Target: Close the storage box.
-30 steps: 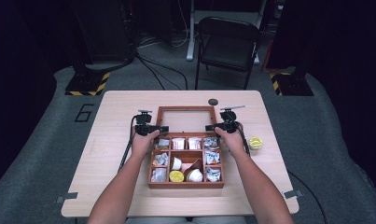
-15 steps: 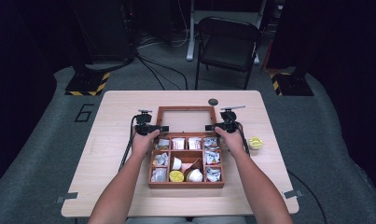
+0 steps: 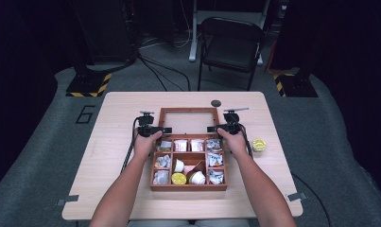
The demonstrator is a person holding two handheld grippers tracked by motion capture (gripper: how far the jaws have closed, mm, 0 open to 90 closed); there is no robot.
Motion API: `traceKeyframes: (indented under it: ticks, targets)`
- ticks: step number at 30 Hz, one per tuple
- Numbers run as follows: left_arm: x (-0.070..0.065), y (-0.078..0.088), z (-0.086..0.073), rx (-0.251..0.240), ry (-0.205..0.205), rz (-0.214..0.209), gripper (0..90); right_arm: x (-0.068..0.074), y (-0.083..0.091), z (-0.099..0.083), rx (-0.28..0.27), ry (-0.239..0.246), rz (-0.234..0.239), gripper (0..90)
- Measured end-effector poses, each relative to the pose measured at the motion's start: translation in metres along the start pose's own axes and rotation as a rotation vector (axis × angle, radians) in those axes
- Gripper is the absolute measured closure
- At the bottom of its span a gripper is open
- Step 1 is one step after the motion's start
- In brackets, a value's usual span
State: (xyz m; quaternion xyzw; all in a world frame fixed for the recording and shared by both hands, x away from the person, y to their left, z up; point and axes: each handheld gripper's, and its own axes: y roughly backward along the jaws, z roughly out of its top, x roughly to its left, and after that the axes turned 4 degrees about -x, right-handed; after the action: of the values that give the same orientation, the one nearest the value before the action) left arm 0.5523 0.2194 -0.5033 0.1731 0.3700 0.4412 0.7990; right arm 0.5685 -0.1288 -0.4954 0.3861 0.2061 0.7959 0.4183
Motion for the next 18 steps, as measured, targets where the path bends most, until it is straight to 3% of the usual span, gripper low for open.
traceKeyframes:
  ticks: [9,18]
  targets:
    - [-0.0009,0.0005,0.0007,-0.002,-0.003,0.004,23.8,-0.0025,0.0014,0.0008,0.014,-0.024,0.015,30.4]
    - [-0.0030,0.0046,0.0031,-0.021,-0.024,0.020,27.8,0.0013,0.0032,0.0021,-0.018,0.021,-0.008,31.7]
